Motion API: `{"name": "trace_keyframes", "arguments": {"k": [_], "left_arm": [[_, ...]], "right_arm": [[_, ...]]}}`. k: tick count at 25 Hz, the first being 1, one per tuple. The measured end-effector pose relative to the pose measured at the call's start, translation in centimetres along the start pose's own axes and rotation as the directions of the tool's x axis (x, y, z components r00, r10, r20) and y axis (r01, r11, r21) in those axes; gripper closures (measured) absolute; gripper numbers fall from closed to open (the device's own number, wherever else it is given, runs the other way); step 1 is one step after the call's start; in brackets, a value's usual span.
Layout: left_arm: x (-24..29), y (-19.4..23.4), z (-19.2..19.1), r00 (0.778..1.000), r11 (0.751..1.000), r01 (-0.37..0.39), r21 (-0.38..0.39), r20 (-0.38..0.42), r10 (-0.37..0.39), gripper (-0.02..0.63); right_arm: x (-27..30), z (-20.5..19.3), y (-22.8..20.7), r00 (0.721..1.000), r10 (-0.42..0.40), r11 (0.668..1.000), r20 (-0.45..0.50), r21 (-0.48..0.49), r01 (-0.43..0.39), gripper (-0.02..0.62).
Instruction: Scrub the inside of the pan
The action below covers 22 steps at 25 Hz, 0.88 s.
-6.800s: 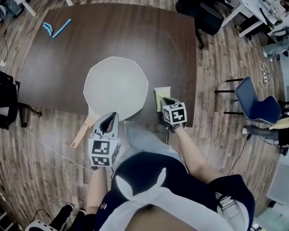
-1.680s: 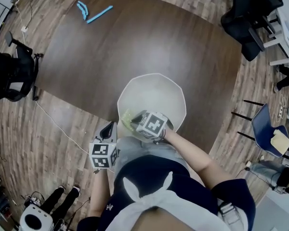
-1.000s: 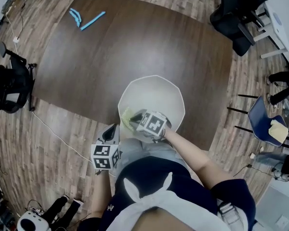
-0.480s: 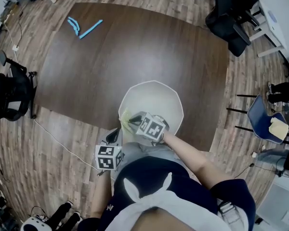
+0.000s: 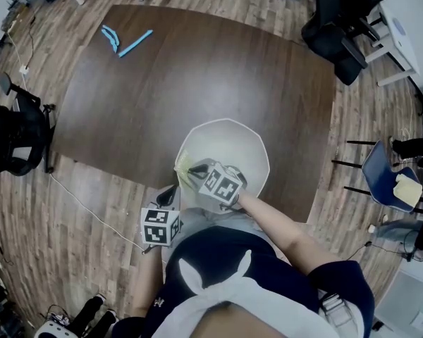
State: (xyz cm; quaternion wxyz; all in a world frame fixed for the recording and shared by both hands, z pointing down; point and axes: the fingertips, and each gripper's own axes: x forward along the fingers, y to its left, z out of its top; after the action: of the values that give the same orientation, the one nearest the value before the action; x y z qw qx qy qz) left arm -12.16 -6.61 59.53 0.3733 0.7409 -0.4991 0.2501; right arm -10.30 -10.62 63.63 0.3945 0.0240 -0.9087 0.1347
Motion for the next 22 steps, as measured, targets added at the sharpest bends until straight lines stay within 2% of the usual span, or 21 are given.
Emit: {"name": "trace_keyframes", "arguments": {"k": [11, 22], "left_arm": [[0.2, 0.1, -0.4, 1.000, 1.000, 0.011, 0.026, -0.016, -0.010, 0.603], [0.3, 0.3, -1.1, 0.999, 0.999, 0.010, 0.053, -0.033, -0.008, 0.603]], "right_arm": [[0.3, 0.9, -1.9, 0.995, -0.100, 0.995, 0.002, -0.029, 0.100, 0.580], [0.7, 1.1, -3.2, 0.986, -0.166, 0.986, -0.017, -0.024, 0.166, 0.580]]}}
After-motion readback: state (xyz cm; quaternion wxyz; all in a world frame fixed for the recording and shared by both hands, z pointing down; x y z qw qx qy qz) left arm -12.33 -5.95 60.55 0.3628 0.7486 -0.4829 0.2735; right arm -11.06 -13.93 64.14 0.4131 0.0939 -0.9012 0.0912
